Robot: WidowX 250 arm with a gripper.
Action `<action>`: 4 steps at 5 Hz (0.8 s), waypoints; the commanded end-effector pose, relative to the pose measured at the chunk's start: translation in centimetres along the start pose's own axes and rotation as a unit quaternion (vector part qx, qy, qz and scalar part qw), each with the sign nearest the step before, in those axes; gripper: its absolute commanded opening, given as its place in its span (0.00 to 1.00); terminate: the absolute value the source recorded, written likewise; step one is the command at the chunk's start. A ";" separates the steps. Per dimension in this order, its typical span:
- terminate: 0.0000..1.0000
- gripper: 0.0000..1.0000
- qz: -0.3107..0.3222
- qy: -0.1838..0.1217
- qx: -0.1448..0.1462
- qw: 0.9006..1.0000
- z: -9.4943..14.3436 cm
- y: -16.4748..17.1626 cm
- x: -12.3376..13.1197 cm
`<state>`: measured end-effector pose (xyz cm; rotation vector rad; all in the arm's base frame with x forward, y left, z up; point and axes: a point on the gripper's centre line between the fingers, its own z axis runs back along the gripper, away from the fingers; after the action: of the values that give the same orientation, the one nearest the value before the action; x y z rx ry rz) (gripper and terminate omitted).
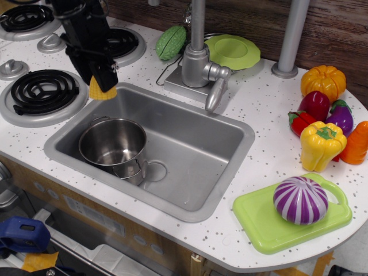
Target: Put corn in pot which is in sink
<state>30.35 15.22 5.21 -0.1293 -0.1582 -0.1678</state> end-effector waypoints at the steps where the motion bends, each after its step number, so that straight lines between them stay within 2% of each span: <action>1: 0.00 1.00 0.048 -0.048 0.011 0.998 0.9 0.5 -1.2; 2: 0.00 1.00 0.055 -0.057 0.012 0.997 0.4 -0.2 -1.5; 4: 0.00 1.00 0.055 -0.057 0.012 0.997 0.4 -0.2 -1.5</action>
<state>28.56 14.92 3.59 -0.1573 -0.2187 -0.0344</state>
